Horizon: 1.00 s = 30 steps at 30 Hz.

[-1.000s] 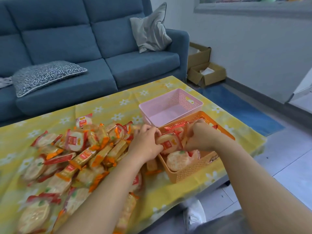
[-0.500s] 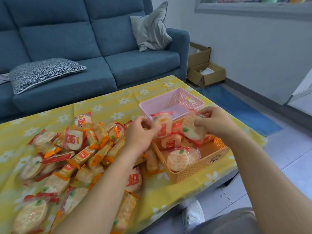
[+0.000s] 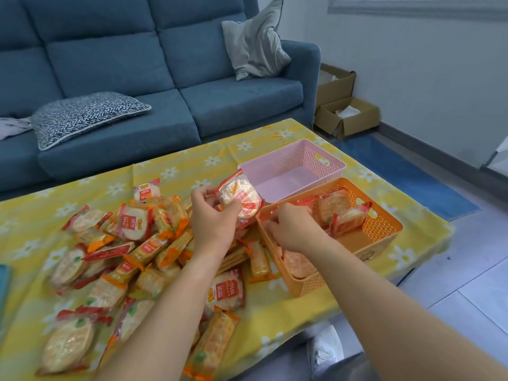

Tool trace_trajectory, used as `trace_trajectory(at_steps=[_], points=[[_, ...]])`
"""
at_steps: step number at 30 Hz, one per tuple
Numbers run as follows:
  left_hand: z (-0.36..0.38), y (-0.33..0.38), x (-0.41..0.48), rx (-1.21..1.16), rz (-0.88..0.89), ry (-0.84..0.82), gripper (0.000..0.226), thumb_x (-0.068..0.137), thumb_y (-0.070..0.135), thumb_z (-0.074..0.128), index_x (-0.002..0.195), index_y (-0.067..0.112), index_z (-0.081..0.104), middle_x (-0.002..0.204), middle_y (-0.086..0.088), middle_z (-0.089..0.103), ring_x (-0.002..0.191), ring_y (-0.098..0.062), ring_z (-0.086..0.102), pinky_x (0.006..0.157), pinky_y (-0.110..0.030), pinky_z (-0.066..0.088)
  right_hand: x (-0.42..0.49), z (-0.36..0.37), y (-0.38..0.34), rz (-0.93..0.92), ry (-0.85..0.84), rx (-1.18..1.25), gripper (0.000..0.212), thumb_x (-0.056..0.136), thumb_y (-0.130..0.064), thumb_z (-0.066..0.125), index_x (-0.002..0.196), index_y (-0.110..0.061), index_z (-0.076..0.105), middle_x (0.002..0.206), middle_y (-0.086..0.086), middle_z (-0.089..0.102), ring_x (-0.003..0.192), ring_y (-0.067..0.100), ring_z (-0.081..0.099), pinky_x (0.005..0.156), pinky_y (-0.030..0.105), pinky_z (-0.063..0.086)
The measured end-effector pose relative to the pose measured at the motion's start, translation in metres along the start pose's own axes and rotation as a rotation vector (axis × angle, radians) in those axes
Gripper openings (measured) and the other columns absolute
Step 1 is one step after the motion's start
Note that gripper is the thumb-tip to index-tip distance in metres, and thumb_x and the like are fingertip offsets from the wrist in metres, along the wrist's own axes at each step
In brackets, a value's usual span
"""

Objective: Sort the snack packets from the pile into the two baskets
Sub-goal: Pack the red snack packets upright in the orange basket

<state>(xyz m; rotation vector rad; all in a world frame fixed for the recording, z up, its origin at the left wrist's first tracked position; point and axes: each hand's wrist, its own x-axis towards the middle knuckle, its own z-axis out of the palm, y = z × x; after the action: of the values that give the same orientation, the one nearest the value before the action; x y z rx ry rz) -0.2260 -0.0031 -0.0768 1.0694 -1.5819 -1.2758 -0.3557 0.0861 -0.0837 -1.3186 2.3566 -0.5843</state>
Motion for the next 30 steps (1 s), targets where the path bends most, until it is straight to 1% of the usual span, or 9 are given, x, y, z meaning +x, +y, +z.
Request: trace_trajectory(at_steps=[2, 4, 6, 8, 10, 16, 21, 24, 30], points=[[0.001, 0.003, -0.004, 0.042, 0.068, -0.006, 0.056, 0.085, 0.014, 0.075, 0.126, 0.031, 0.041, 0.103, 0.007, 0.057, 0.074, -0.010, 0.067, 0.063, -0.038, 0.060, 0.004, -0.007, 0.005, 0.025, -0.084, -0.008, 0.023, 0.093, -0.016, 0.047, 0.076, -0.012, 0.063, 0.092, 0.013, 0.072, 0.094, 0.033, 0.067, 0.093, 0.044, 0.051], [0.002, 0.007, -0.007, 0.098, 0.146, 0.000, 0.064, 0.085, 0.011, 0.074, 0.134, 0.033, 0.038, 0.096, 0.017, 0.050, 0.075, 0.000, 0.062, 0.063, -0.029, 0.057, 0.005, -0.021, 0.016, 0.059, 0.100, 0.034, 0.026, 0.087, -0.011, 0.049, 0.097, -0.016, 0.073, 0.095, 0.004, 0.073, 0.087, 0.026, 0.069, 0.079, 0.045, 0.059], [0.003, 0.009, -0.007, 0.121, 0.194, 0.003, 0.066, 0.085, 0.013, 0.074, 0.136, 0.037, 0.040, 0.104, 0.013, 0.055, 0.086, -0.006, 0.064, 0.062, -0.028, 0.059, 0.005, -0.030, 0.027, 0.014, 0.281, -0.031, 0.030, 0.086, -0.021, 0.057, 0.114, -0.025, 0.069, 0.106, -0.005, 0.068, 0.094, 0.019, 0.065, 0.078, 0.041, 0.059], [0.007, 0.013, -0.008, 0.149, 0.231, -0.009, 0.060, 0.086, 0.017, 0.074, 0.132, 0.042, 0.043, 0.118, 0.005, 0.059, 0.099, -0.016, 0.065, 0.068, -0.029, 0.061, 0.003, -0.027, 0.032, -0.075, 0.132, -0.155, 0.044, 0.082, -0.032, 0.066, 0.126, -0.031, 0.062, 0.118, -0.005, 0.059, 0.110, 0.021, 0.058, 0.088, 0.041, 0.055], [0.010, 0.016, -0.010, 0.173, 0.259, -0.039, 0.051, 0.087, 0.019, 0.072, 0.126, 0.042, 0.048, 0.123, 0.009, 0.058, 0.110, -0.018, 0.062, 0.076, -0.037, 0.062, 0.001, -0.016, 0.033, -0.085, 0.004, -0.294, 0.055, 0.082, -0.034, 0.068, 0.135, -0.036, 0.055, 0.130, -0.005, 0.054, 0.121, 0.024, 0.051, 0.095, 0.045, 0.051], [0.020, 0.023, -0.014, 0.199, 0.224, -0.100, 0.046, 0.085, 0.023, 0.077, 0.124, 0.032, 0.055, 0.118, 0.011, 0.060, 0.100, -0.011, 0.062, 0.062, -0.012, 0.053, -0.001, -0.032, 0.055, 0.041, 0.223, -0.400, 0.037, 0.088, -0.012, 0.060, 0.116, -0.033, 0.067, 0.119, 0.000, 0.063, 0.112, 0.027, 0.056, 0.080, 0.039, 0.049], [0.042, 0.025, -0.013, 0.359, 0.264, -0.189, 0.042, 0.082, 0.034, 0.078, 0.121, 0.024, 0.064, 0.109, 0.007, 0.066, 0.096, -0.009, 0.063, 0.073, -0.014, 0.045, -0.006, -0.047, 0.075, 0.089, 0.218, -0.374, 0.038, 0.086, -0.021, 0.062, 0.119, -0.038, 0.071, 0.116, -0.001, 0.060, 0.112, 0.027, 0.055, 0.085, 0.041, 0.053], [0.054, 0.022, -0.014, 0.614, 0.387, -0.197, 0.044, 0.084, 0.037, 0.075, 0.124, 0.023, 0.063, 0.113, 0.004, 0.063, 0.102, -0.016, 0.060, 0.080, -0.020, 0.041, -0.007, -0.051, 0.082, 0.114, 0.228, -0.311, 0.034, 0.084, -0.021, 0.058, 0.110, -0.036, 0.074, 0.108, -0.001, 0.060, 0.105, 0.027, 0.057, 0.080, 0.038, 0.053], [0.069, 0.024, -0.021, 0.995, 0.446, -0.188, 0.038, 0.084, 0.042, 0.069, 0.110, 0.018, 0.055, 0.105, -0.001, 0.059, 0.095, -0.026, 0.062, 0.067, -0.031, 0.040, -0.005, -0.060, 0.082, 0.107, 0.235, -0.188, 0.026, 0.083, -0.021, 0.058, 0.098, -0.033, 0.076, 0.096, -0.006, 0.066, 0.087, 0.022, 0.061, 0.068, 0.040, 0.060]])
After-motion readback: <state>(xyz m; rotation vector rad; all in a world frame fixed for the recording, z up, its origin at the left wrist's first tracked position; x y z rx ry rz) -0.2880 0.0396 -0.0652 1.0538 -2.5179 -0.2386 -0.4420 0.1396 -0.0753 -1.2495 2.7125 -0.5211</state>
